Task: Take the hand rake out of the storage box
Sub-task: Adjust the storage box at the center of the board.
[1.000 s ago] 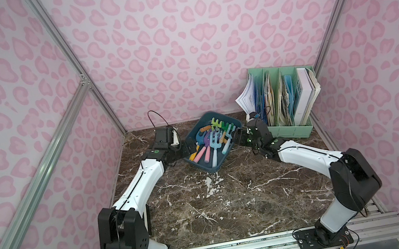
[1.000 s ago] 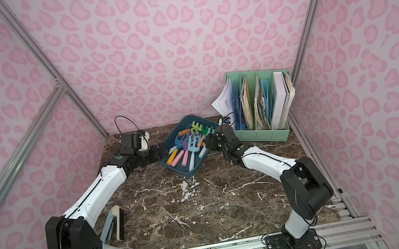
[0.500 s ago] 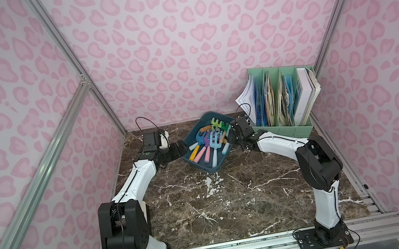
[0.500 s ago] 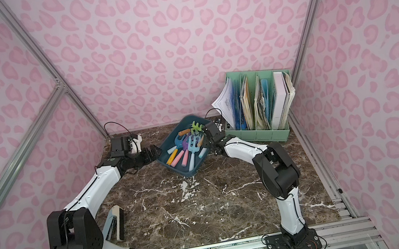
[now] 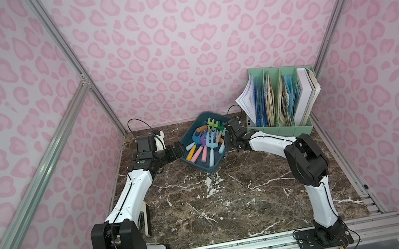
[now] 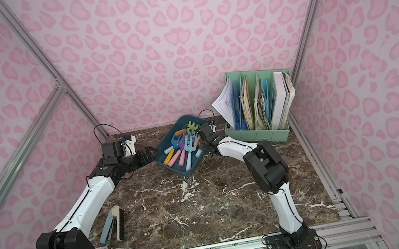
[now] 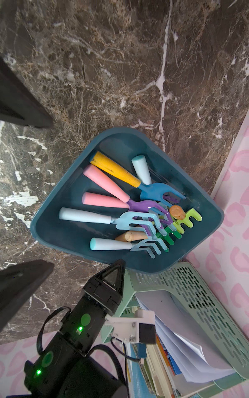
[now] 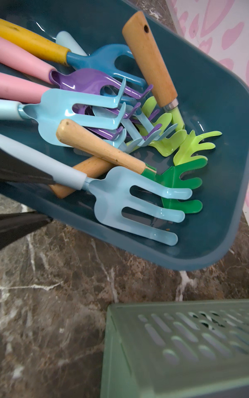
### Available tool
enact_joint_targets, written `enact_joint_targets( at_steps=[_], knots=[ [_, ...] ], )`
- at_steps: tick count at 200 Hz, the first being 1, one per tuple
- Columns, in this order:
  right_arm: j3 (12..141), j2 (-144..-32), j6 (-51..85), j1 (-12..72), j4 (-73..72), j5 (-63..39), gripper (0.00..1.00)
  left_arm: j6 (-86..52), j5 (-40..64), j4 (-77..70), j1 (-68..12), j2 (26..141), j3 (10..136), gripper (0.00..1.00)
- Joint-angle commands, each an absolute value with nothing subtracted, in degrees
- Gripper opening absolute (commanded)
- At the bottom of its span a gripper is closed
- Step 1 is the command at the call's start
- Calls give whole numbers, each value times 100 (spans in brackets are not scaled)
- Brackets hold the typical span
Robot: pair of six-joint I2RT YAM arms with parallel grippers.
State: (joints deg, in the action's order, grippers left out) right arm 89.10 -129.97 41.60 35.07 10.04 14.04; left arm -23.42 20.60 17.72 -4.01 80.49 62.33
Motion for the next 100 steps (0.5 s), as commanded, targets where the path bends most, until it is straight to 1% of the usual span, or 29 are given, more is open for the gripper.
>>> enact_joint_targets(
  at_steps=[1,11,35,54,100],
  knots=[
    [8938,-13034,3838,3474,1054,1198,16,-2224,2083,1817,-392,8073,6271,98],
    [8947,-13034,3744,3434,1076,1123,14,-2224,2077,1829,-388,8092,6274,98],
    [8900,-12965,3562,3325,1118,932,14,-2215,2030,1899,-383,8132,6312,98],
    [8834,-12869,3491,3262,1160,902,17,-2206,2043,1935,-381,8164,6353,98],
    [8691,-12648,3196,3197,1135,943,19,-2426,2081,1763,-388,8532,6331,98]
  ],
)
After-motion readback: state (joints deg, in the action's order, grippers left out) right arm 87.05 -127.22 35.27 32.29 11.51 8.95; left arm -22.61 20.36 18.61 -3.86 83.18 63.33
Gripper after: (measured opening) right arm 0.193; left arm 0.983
